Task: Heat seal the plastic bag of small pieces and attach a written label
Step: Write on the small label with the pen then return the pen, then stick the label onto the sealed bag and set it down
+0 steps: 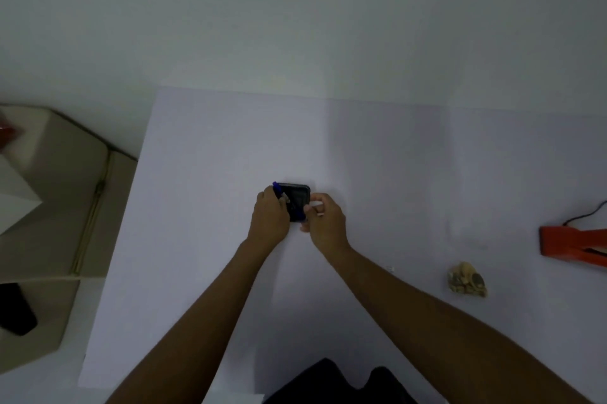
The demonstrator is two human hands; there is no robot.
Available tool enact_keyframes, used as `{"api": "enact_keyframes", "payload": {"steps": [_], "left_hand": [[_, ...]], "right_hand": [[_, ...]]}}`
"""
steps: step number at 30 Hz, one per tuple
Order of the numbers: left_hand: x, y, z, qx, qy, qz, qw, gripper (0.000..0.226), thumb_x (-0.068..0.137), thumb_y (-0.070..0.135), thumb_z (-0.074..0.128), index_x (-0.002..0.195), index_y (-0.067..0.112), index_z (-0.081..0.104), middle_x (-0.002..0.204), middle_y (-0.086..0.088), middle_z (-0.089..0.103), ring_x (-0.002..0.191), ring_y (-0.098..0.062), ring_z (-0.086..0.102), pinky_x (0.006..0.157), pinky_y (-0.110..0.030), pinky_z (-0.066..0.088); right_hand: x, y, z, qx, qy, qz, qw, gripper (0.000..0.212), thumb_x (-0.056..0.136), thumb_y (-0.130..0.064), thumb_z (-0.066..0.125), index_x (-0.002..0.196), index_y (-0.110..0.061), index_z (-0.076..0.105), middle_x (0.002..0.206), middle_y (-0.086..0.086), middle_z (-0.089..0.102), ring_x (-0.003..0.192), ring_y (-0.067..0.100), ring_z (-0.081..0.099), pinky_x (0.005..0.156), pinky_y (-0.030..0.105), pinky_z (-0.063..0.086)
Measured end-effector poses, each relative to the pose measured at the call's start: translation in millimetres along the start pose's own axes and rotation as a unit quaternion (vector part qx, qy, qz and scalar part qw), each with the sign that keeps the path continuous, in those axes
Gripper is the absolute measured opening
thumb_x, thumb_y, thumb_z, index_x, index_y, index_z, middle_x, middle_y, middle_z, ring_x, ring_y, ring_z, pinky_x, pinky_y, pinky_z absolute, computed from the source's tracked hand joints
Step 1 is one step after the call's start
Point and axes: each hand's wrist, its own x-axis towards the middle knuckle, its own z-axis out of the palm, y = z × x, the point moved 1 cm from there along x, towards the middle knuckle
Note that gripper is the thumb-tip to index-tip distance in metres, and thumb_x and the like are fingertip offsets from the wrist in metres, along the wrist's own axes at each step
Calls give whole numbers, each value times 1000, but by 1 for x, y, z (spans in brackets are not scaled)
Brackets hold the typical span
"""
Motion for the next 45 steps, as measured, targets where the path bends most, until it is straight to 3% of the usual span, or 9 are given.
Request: {"api": "enact_keyframes", "payload": {"steps": [10, 14, 19, 22, 27, 31, 34, 37, 45], "left_hand": [[86, 49, -12, 59, -9, 38, 997, 24, 99, 6, 40, 119, 0, 53, 117, -21, 57, 101, -32, 57, 86, -38, 51], [88, 47, -4, 70, -19, 56, 996, 25, 99, 4, 38, 119, 0, 52, 116, -21, 55, 102, -32, 56, 85, -37, 49], [81, 45, 2, 79, -14, 56, 995, 28, 99, 6, 40, 125, 1, 47, 122, -21, 53, 108, -33, 53, 91, -41, 50], [64, 49, 8, 108, 26, 44, 993, 35, 99, 12, 45, 133, 2, 42, 128, -21, 50, 113, -34, 50, 91, -45, 49], [3, 71, 36, 165, 114, 123, 972, 41, 100, 26, 52, 135, 5, 48, 132, -17, 55, 117, -32, 53, 93, -46, 45], [-47, 76, 87, 93, 33, 167, 981, 23, 100, 23, 54, 114, 8, 63, 110, -11, 67, 98, -24, 62, 86, -38, 52], [-74, 72, 131, 82, -68, 137, 985, 16, 99, 21, 55, 91, 10, 64, 86, -6, 68, 72, -14, 58, 66, -24, 47], [-94, 65, 173, 83, -134, 105, 982, 19, 96, 23, 58, 84, 10, 63, 76, -4, 66, 64, -14, 56, 61, -23, 42], [-112, 68, 231, 109, -116, 43, 986, 28, 86, 37, 69, 81, 13, 56, 76, -1, 59, 68, -16, 54, 58, -26, 36]], "right_hand": [[93, -57, -5, -47, 28, -39, 998, 22, 98, -1, 54, 116, -5, 65, 107, 23, 70, 79, 35, 71, 48, 21, 56], [99, -59, -10, -26, 22, -17, 999, 25, 98, 0, 55, 120, -4, 66, 110, 25, 69, 63, 26, 65, 42, 14, 50], [98, -53, -21, 16, -12, 9, 1000, 34, 100, -1, 53, 132, -6, 61, 112, 26, 68, 79, 33, 69, 64, 38, 63], [93, -47, -34, 24, -21, 26, 999, 40, 101, -1, 48, 139, -13, 57, 115, 21, 66, 79, 26, 66, 66, 43, 64], [68, -25, -81, 37, -29, 15, 999, 37, 101, -2, 51, 136, -15, 60, 107, 12, 68, 76, 20, 65, 57, 33, 62], [35, 28, -137, 2, 10, 2, 1000, 29, 100, -2, 53, 122, -12, 68, 103, 11, 72, 73, 16, 66, 52, 27, 59], [12, 79, -174, -19, 53, 24, 998, 25, 99, -3, 54, 115, -10, 71, 98, 10, 72, 68, 13, 65, 50, 26, 57], [-8, 123, -197, -35, 76, 56, 995, 26, 98, 0, 54, 114, -10, 71, 96, 6, 73, 67, 13, 65, 50, 28, 55], [-40, 186, -217, -30, 40, 46, 998, 37, 92, 8, 52, 117, -13, 70, 101, 3, 75, 87, 15, 70, 74, 32, 56]]}}
